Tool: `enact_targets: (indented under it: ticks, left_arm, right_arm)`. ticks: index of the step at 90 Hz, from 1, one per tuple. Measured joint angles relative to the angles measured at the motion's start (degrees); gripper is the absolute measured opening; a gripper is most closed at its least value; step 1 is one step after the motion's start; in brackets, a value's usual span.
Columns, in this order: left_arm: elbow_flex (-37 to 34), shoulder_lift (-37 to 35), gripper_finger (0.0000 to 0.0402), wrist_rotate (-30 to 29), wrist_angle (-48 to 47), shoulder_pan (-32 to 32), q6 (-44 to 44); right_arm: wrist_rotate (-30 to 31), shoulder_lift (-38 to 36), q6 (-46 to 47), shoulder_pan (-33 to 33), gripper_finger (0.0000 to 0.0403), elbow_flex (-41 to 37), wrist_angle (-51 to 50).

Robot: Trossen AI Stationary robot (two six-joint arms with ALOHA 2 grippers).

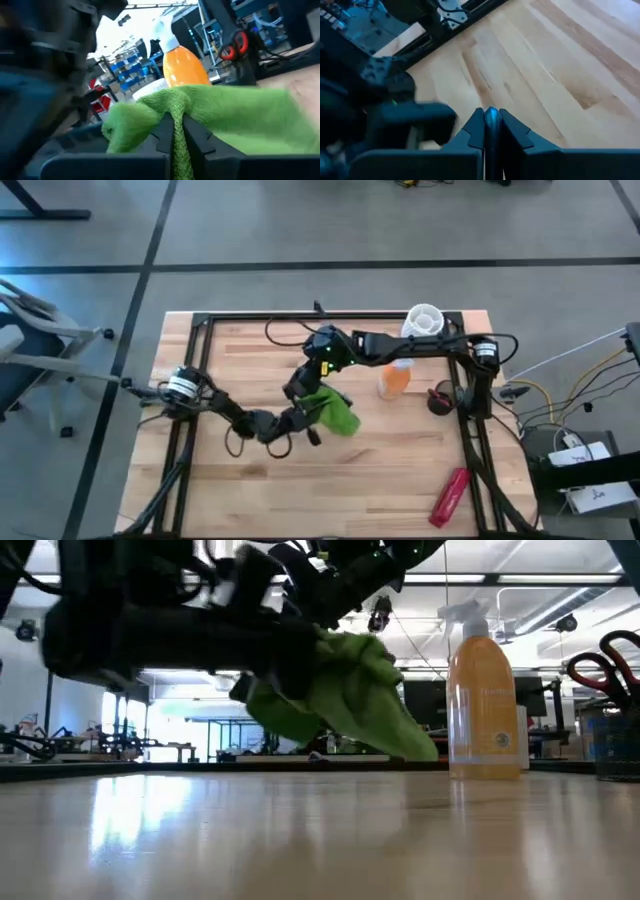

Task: Apply microfiber cloth
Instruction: Wipe the back and front of the tablet with the green microfiber cloth

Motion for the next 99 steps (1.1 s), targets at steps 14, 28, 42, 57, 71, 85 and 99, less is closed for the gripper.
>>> enact_targets:
  ticks: [14, 28, 42, 57, 71, 85, 99]
  left_arm:
    - [6.13, 4.07, 0.0, 3.66, -1.54, 0.01, 0.14]
    - [9.41, 6.95, 0.0, 3.79, -4.62, -1.23, -0.01]
    - [6.6, 6.43, 0.0, -1.18, -3.6, -1.78, 0.41]
    - [-0.95, 2.91, 0.0, -5.77, 1.27, -1.59, 1.82]
    - [-8.34, -2.18, 0.0, -8.83, 1.38, 0.3, 1.11]
    - [-13.27, -8.74, 0.0, -8.0, 1.37, 1.82, 0.23]
    - [-13.71, -13.12, 0.0, 4.39, -0.04, 4.88, -3.89]
  right_arm:
    - [-0.29, 0.84, -0.26, -0.02, 0.0009, -0.02, 0.5]
    - [-0.48, 0.86, -0.92, -0.02, 0.0009, -0.02, 0.63]
    - [-1.07, 0.84, -1.52, -0.01, 0.0009, -0.02, 0.64]
    - [-1.32, 0.84, -2.01, 0.21, 0.0009, -0.02, 0.6]
    - [-0.3, 0.84, -2.28, 0.16, 0.0008, -0.02, 0.68]
    - [-0.53, 0.84, -2.02, 0.13, 0.0008, -0.02, 0.55]
    - [-2.19, 0.84, -1.73, 0.19, 0.0008, -0.02, 0.55]
